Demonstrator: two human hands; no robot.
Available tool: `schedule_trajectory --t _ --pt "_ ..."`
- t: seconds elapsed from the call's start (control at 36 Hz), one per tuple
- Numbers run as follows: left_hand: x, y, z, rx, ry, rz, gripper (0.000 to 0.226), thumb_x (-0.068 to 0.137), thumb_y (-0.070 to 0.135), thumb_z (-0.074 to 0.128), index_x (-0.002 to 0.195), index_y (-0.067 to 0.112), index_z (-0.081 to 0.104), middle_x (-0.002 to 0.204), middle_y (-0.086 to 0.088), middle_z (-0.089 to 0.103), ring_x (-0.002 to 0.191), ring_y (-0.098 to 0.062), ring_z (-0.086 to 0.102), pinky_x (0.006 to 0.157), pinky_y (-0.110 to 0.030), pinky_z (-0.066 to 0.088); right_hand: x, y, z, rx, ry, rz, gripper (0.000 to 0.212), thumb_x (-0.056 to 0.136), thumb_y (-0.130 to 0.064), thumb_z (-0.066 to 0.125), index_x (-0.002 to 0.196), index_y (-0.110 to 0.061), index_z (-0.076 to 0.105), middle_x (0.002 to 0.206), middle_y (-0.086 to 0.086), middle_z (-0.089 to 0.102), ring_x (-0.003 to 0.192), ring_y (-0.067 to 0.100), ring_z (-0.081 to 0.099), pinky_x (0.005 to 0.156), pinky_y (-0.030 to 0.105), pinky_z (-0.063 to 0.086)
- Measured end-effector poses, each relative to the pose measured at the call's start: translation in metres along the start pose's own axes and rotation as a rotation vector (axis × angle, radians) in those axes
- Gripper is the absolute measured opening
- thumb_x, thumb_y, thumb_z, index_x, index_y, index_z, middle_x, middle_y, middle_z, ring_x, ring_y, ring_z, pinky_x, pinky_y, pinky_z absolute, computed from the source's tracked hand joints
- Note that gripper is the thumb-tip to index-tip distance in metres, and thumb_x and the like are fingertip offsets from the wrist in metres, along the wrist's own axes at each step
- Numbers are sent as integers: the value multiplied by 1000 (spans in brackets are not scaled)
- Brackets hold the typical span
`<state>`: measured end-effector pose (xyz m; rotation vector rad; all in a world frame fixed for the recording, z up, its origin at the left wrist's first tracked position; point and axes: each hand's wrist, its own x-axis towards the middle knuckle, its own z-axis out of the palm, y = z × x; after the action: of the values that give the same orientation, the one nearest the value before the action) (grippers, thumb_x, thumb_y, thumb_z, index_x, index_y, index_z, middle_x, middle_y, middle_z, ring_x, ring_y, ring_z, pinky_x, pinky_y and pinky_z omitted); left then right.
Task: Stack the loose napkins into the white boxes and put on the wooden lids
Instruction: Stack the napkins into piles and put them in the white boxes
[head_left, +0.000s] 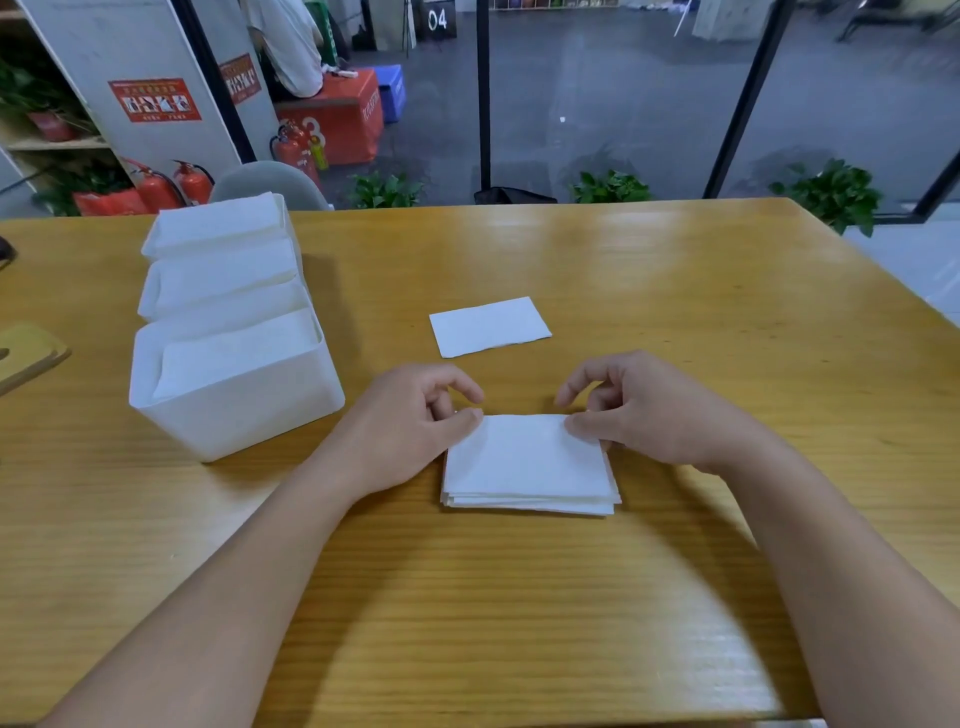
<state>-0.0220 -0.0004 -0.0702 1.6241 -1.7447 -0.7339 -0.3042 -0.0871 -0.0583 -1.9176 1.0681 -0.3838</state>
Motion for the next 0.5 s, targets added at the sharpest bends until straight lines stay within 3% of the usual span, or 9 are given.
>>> schedule_trajectory --t 0.11,0.17,0.25,0.33,0.42,0.5 --pt "1 -1 1 9 41 2 5 99 40 78 101 35 77 65 9 63 55 -3 50 57 -15 39 5 4 3 -66 110 -32 9 90 -29 85 95 -29 78 75 -15 67 64 8 54 64 28 45" --pt "2 -4 1 -5 98 -5 7 100 41 77 97 34 78 63 10 58 54 -4 46 56 -17 37 9 6 7 -154 234 -86 11 92 -41 82 98 -33 78 92 -19 72 73 5 61 69 27 50" --pt "4 -6 0 -12 139 -22 9 102 40 75 96 33 78 62 12 55 54 -5 45 56 -17 37 17 9 15 -314 300 -176 27 100 -51 70 123 -36 73 133 -24 64 115 2 59 93 26 49" --pt "4 -8 1 7 125 -30 9 102 41 75 96 35 78 64 12 58 55 -3 47 58 -22 40 28 12 19 -382 234 -180 48 105 -57 56 147 -35 61 161 -24 47 148 8 37 123 42 34" --pt "4 -8 4 36 117 -27 9 101 43 75 96 36 78 71 5 65 56 -4 48 60 -30 44 41 12 22 -437 186 -155 56 108 -59 45 158 -35 48 168 -22 38 159 11 25 129 47 18" --pt "5 -7 4 35 121 -30 9 101 43 75 96 37 78 73 4 68 57 -5 50 60 -30 45 46 9 23 -473 164 -139 50 112 -54 40 155 -31 50 160 -17 49 159 12 24 128 43 11"
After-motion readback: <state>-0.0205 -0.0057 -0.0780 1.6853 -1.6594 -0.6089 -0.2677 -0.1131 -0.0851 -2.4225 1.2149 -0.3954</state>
